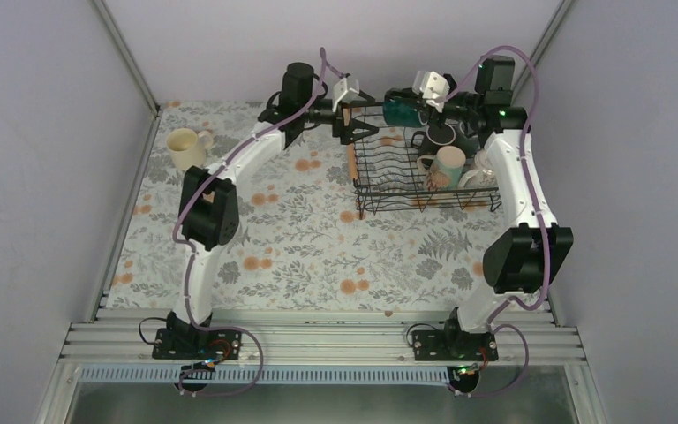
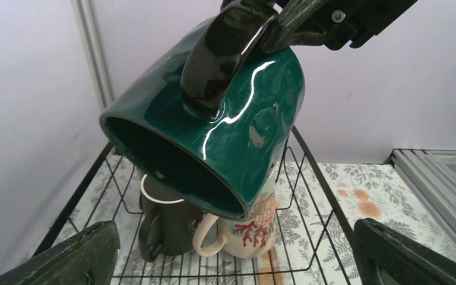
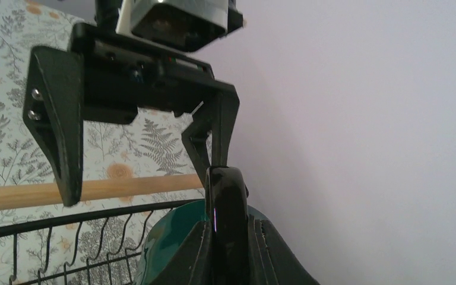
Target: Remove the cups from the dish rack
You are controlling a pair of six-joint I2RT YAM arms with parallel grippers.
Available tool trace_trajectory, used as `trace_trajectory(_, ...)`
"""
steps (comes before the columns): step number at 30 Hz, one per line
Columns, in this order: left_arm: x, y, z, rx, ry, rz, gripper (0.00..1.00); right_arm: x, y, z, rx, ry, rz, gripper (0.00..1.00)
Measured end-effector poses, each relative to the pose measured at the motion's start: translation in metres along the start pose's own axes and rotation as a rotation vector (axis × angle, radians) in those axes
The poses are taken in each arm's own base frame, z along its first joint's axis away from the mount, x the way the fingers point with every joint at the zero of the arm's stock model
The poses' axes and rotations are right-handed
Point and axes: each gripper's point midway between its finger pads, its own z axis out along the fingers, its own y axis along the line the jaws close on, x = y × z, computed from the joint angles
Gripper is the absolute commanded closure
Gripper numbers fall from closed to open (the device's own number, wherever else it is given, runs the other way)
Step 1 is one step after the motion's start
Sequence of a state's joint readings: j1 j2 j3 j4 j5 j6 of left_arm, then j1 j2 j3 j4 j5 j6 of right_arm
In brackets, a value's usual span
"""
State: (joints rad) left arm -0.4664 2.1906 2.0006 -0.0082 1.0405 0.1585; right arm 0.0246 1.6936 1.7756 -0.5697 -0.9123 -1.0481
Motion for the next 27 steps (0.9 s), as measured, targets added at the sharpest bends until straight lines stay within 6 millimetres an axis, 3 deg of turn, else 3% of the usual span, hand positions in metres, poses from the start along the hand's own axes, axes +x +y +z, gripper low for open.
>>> trace_trajectory(11,0.007,-0.016,0.027,0.141,-0.031,-0.100,0.12,-0.011,-0.004,0.000,0.008,-0.059,0.017,0.96)
trace_trajectory(17,-0.013,-0.027,0.030,0.189,-0.074,-0.109,0.22,-0.008,0.001,0.004,-0.005,-0.093,0.072,0.96)
trace_trajectory(19,-0.017,-0.029,0.030,0.197,-0.084,-0.116,0.30,-0.006,0.003,0.006,-0.009,-0.109,0.089,0.96)
trace_trajectory(22,-0.018,-0.027,0.029,0.194,-0.083,-0.151,0.62,-0.007,0.006,0.008,-0.015,-0.140,0.108,0.96)
trace_trajectory(23,-0.018,-0.026,0.029,0.185,-0.084,-0.156,0.69,-0.009,0.007,0.007,-0.019,-0.150,0.116,0.96)
trace_trajectory(27,-0.019,-0.022,0.027,0.172,-0.086,-0.170,0.75,-0.015,0.007,0.005,-0.018,-0.175,0.118,0.96)
